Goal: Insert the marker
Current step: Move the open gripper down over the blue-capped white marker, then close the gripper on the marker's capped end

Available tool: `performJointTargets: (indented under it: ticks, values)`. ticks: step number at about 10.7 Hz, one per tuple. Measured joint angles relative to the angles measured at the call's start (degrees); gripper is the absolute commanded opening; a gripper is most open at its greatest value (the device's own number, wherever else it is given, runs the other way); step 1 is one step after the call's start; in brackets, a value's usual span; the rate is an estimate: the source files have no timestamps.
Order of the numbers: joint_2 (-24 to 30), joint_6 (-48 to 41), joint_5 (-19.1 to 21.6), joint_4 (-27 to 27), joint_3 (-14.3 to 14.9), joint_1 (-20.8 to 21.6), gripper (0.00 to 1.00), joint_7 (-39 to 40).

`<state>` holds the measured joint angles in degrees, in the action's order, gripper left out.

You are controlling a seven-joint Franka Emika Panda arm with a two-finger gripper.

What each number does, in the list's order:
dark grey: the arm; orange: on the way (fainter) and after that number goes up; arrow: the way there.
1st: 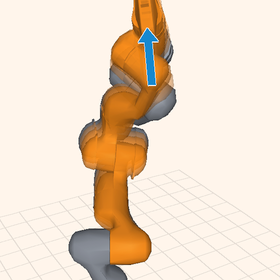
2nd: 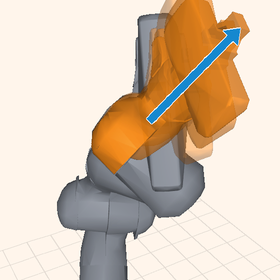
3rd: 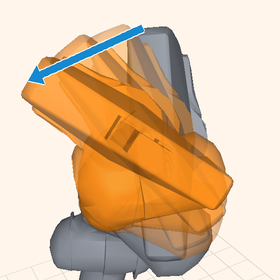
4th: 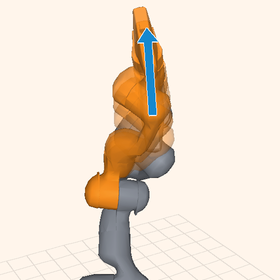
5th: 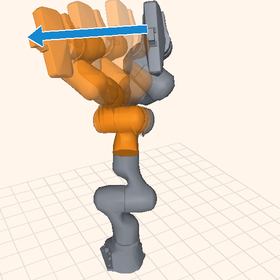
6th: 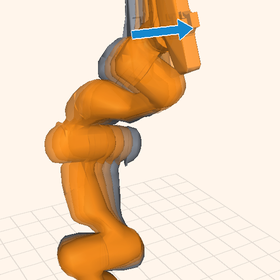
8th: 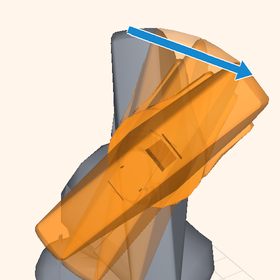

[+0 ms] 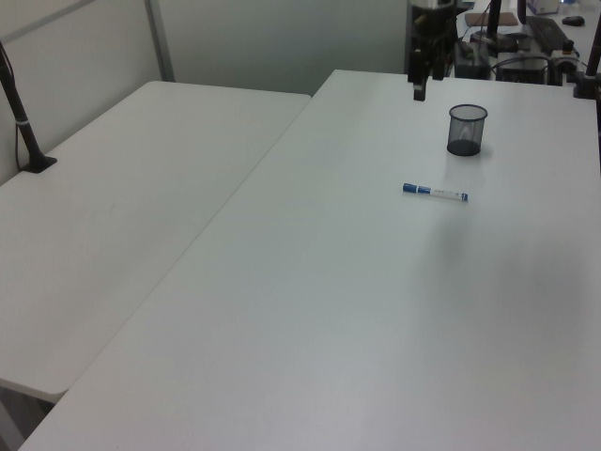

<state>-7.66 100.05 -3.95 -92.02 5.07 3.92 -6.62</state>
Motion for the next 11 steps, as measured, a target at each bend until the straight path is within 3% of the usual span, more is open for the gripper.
performJointTargets:
  ticks: [2,4,6,8,9,11]
  values:
    - [-4.1,5.4,0.0,-0.4,0.0,-0.9,1.00,0.0]
    - [-8.5,7.1,-0.6,-0.6,0.0,-2.1,0.93,0.6]
    - [-11.8,10.3,-0.8,-2.3,0.0,-2.9,0.79,1.7]
    - [-14.1,13.8,-2.0,-5.0,0.0,-2.9,0.58,1.8]
    - [-15.2,14.3,-3.2,-5.6,0.0,-2.9,0.57,1.8]
    - [-17.2,15.6,-4.0,-5.9,-0.1,-2.9,0.40,1.8]
